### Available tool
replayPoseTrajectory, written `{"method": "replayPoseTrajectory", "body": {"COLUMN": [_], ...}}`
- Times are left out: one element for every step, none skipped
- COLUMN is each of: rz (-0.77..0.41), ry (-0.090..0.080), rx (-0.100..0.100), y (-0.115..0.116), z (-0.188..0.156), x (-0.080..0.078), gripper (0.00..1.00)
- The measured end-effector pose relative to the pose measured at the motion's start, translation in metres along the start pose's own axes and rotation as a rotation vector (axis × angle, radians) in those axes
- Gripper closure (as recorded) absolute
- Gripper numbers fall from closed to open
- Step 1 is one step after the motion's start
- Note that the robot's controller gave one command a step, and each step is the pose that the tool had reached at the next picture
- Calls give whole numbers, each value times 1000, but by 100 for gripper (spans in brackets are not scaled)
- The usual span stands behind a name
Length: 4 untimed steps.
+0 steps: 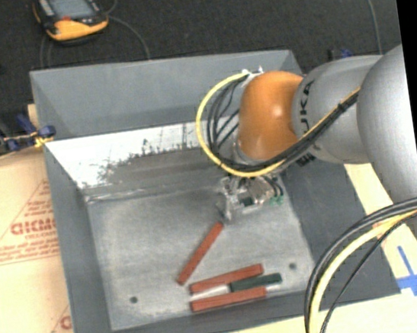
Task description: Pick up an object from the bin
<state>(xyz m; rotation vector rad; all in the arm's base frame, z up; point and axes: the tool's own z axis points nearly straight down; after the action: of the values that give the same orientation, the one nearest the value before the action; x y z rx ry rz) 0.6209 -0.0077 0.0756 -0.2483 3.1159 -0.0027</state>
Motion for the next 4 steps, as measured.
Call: {"method": "replayPoseTrajectory", "body": {"rz": [-2,-4,-4,89], "ry": [9,10,10,8], "rx": [0,-1,0,-2], "y": [0,0,0,10], "z": [4,4,4,-160], "x": [3,3,3,-7], "gripper": [0,100,100,100]}}
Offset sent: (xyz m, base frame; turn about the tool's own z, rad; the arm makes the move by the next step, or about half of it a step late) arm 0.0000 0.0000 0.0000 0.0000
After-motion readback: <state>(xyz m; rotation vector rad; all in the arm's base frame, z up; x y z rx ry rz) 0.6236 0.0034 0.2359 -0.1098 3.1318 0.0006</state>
